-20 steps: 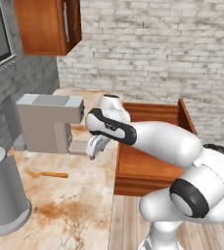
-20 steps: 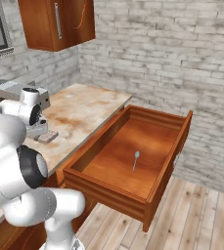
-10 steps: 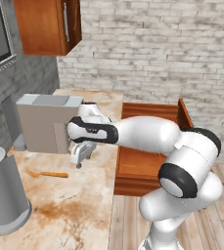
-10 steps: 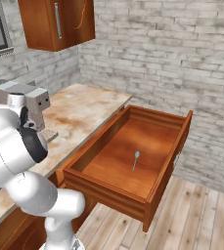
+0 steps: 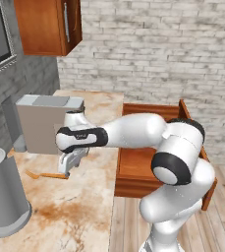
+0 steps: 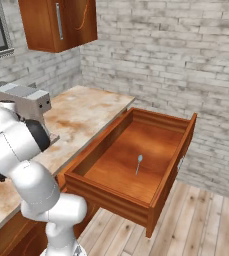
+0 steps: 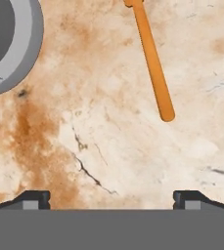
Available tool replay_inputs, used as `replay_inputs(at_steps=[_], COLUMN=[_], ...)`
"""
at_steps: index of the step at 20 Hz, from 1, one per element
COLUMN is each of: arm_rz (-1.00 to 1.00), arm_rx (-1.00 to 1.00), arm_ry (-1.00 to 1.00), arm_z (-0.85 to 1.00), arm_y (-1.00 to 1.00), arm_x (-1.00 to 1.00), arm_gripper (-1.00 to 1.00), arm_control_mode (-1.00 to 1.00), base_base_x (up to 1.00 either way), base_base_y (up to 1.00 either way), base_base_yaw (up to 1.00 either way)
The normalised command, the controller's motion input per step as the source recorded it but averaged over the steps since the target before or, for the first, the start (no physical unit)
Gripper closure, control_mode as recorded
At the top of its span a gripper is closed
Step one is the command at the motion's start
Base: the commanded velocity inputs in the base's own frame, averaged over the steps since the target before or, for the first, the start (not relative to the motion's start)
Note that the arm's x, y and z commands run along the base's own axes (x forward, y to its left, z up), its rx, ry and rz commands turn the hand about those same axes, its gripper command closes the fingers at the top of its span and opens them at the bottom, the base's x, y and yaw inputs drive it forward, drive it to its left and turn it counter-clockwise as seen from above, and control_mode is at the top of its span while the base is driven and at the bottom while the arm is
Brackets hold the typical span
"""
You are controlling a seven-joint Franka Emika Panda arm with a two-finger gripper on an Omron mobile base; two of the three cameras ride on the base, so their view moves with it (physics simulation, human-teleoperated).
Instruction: Organize the utensils by type. Pick up the wooden spoons from the counter and place them in the open cabinet. Then pick up the metallic utensils from the counter and place them in the open drawer.
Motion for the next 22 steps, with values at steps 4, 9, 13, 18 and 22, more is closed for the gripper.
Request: replay_inputs(at_steps=[4, 9, 13, 18, 22], arm_rz=[0.00, 0.00, 0.00, 0.00, 0.00], arm_rx=[0.00, 0.00, -0.01, -0.02, -0.01], arm_ry=[0.00, 0.00, 0.00, -0.01, 0.00], arm_z=[-0.21, -0.17, -0.21, -0.18, -0.14], arm_y=[0.26, 0.24, 0.18, 0.19, 0.15], arm_x=[0.10, 0.17, 0.16, 0.20, 0.23], arm_gripper=[-1.00, -1.00, -1.00, -1.00, -1.00], arm_control_mode=[-1.00, -1.00, -1.00, -1.00, -1.00], base_base_x=[0.00, 0.00, 0.00, 0.00, 0.00], base_base_y=[0.00, 0.00, 0.00, 0.00, 0.00], base_base_yaw=[0.00, 0.00, 0.00, 0.00, 0.00])
